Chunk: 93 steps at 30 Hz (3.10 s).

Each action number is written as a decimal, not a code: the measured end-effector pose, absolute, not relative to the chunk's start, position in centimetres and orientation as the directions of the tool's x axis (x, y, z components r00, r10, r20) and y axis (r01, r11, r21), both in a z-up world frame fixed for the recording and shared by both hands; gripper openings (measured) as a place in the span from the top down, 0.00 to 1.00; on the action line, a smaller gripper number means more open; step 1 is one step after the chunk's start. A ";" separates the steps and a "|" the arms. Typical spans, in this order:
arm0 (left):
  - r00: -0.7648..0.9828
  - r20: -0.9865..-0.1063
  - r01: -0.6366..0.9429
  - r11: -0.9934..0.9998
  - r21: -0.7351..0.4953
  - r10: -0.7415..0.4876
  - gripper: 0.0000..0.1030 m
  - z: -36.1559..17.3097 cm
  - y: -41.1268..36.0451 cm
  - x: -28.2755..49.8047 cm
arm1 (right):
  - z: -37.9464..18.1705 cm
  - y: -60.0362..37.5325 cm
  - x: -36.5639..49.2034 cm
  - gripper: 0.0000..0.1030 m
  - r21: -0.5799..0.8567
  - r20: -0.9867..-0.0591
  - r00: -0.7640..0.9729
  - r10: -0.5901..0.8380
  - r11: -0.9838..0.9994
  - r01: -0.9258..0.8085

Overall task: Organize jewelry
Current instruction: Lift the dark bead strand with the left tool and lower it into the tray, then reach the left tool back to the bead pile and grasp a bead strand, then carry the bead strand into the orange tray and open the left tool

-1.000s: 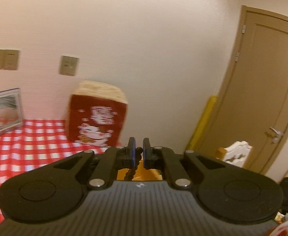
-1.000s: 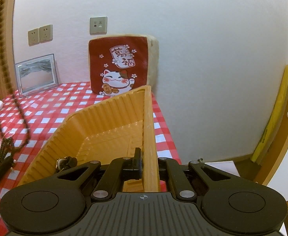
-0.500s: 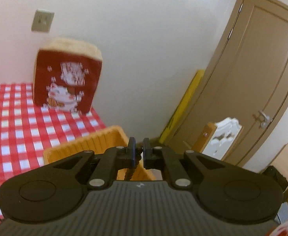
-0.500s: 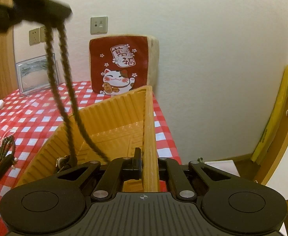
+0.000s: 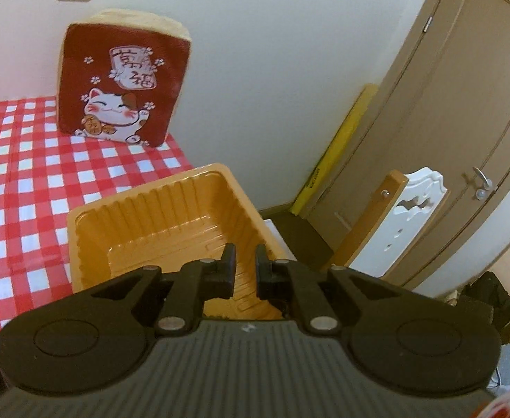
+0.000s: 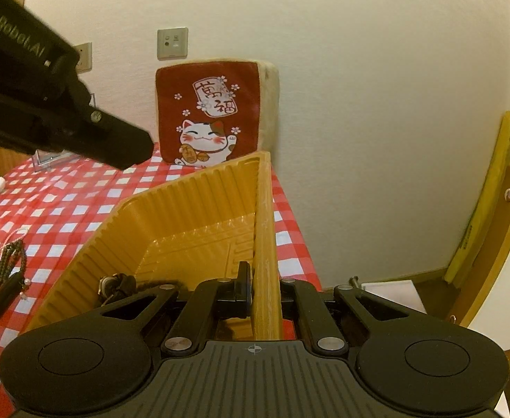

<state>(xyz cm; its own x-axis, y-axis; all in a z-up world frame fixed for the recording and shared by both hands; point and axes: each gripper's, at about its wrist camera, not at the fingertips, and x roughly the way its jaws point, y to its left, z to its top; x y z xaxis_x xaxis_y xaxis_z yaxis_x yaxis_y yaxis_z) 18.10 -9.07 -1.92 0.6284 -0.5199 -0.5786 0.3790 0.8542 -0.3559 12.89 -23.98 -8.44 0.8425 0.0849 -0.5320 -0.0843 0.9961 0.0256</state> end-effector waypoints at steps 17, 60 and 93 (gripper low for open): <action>0.764 -0.591 0.126 0.958 -0.258 -0.260 0.82 -1.6 0.2 14.1 | -8.3 -24.2 13.0 0.95 0.030 -0.532 0.842 0.094 0.995 -0.092; 0.608 -0.794 -0.049 0.998 -0.044 -0.005 0.76 -12.0 5.7 13.9 | -8.5 -24.0 13.6 0.95 0.027 -0.551 0.830 0.085 0.996 -0.084; 0.670 -0.681 0.137 0.951 -0.276 -0.294 0.82 -5.9 0.4 14.4 | -8.7 -24.6 13.9 0.95 0.044 -0.551 0.828 0.107 0.994 -0.100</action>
